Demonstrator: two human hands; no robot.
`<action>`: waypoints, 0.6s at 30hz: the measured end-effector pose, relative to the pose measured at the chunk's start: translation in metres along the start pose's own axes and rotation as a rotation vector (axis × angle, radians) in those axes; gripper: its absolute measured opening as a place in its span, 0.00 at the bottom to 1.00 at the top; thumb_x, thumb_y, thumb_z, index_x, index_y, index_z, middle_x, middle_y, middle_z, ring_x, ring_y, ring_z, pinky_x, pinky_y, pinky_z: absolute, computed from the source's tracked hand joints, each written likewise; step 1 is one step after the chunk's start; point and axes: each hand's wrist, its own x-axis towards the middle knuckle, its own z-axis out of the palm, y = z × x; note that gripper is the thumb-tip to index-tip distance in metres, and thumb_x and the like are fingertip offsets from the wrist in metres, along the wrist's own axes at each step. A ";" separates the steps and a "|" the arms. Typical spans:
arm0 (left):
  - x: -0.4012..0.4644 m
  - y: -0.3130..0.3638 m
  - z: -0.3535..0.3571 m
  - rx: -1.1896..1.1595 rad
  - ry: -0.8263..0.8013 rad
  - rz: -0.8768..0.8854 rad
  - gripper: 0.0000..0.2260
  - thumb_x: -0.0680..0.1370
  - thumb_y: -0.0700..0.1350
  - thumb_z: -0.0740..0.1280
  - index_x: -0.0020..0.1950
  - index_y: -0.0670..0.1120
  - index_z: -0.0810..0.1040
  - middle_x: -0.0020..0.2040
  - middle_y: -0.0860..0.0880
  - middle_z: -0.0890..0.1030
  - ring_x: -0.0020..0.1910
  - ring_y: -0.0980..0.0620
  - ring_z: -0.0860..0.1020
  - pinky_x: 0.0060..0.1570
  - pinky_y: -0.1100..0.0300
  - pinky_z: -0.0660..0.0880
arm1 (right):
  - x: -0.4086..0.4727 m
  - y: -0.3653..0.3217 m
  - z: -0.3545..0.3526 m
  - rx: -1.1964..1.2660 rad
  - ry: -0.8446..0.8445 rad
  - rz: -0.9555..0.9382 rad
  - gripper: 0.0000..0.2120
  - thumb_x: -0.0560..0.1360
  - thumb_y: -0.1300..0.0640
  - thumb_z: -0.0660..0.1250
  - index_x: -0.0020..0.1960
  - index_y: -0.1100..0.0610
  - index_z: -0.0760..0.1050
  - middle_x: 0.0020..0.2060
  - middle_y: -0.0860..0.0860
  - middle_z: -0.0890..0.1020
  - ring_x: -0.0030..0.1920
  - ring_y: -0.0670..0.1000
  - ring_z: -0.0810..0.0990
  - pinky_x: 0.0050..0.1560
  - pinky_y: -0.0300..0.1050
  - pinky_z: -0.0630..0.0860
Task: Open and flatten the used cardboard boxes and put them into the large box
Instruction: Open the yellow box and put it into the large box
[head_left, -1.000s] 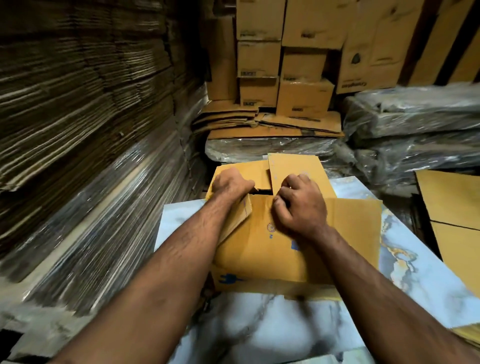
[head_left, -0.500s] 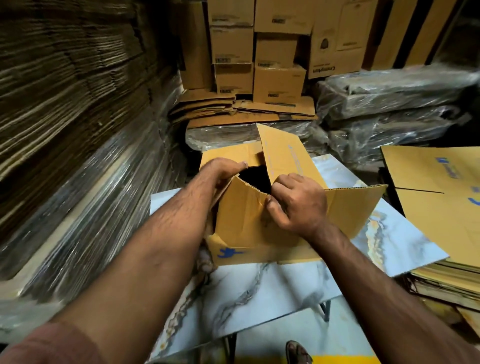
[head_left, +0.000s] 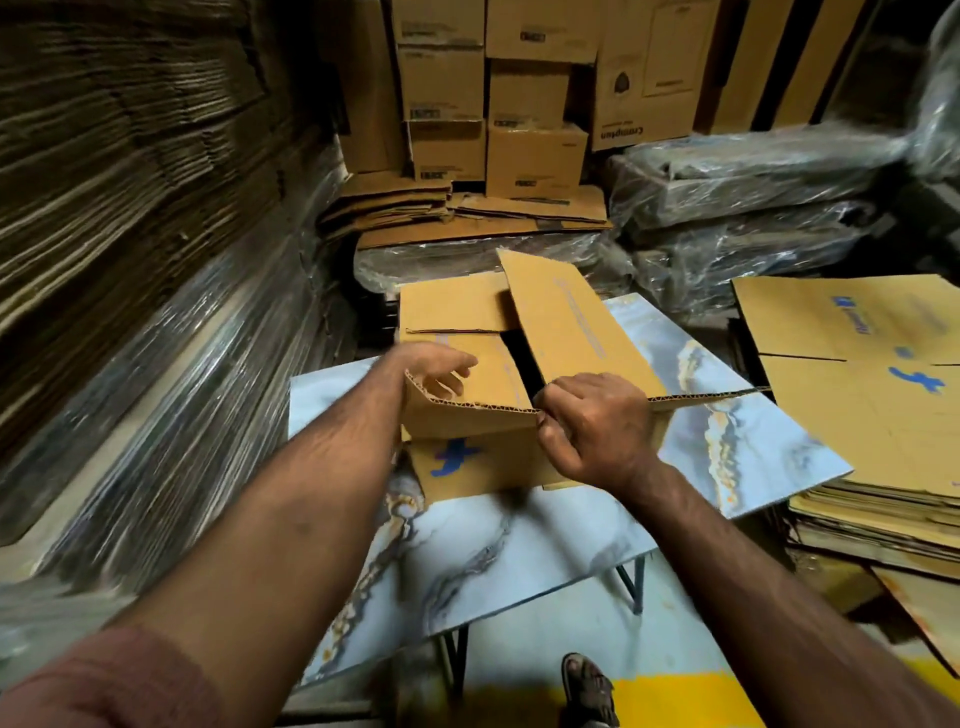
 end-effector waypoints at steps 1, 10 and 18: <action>-0.005 -0.003 0.006 0.009 -0.014 0.012 0.23 0.84 0.53 0.58 0.74 0.40 0.67 0.70 0.43 0.72 0.61 0.48 0.74 0.49 0.59 0.77 | -0.008 -0.001 0.002 0.000 -0.030 0.020 0.08 0.70 0.52 0.62 0.38 0.56 0.75 0.33 0.51 0.77 0.34 0.57 0.75 0.34 0.49 0.68; -0.002 -0.035 0.042 0.277 0.046 0.073 0.32 0.80 0.54 0.66 0.80 0.49 0.57 0.76 0.47 0.66 0.71 0.44 0.68 0.65 0.56 0.67 | -0.088 -0.006 0.064 -0.071 -0.773 0.201 0.23 0.73 0.39 0.50 0.51 0.51 0.78 0.61 0.50 0.77 0.60 0.54 0.76 0.60 0.54 0.66; 0.001 -0.044 0.058 0.295 0.168 0.086 0.31 0.73 0.52 0.67 0.75 0.56 0.61 0.65 0.46 0.75 0.57 0.44 0.76 0.57 0.47 0.77 | -0.063 0.014 0.086 -0.115 -0.887 0.284 0.22 0.78 0.37 0.51 0.56 0.49 0.76 0.59 0.50 0.79 0.61 0.54 0.76 0.63 0.56 0.64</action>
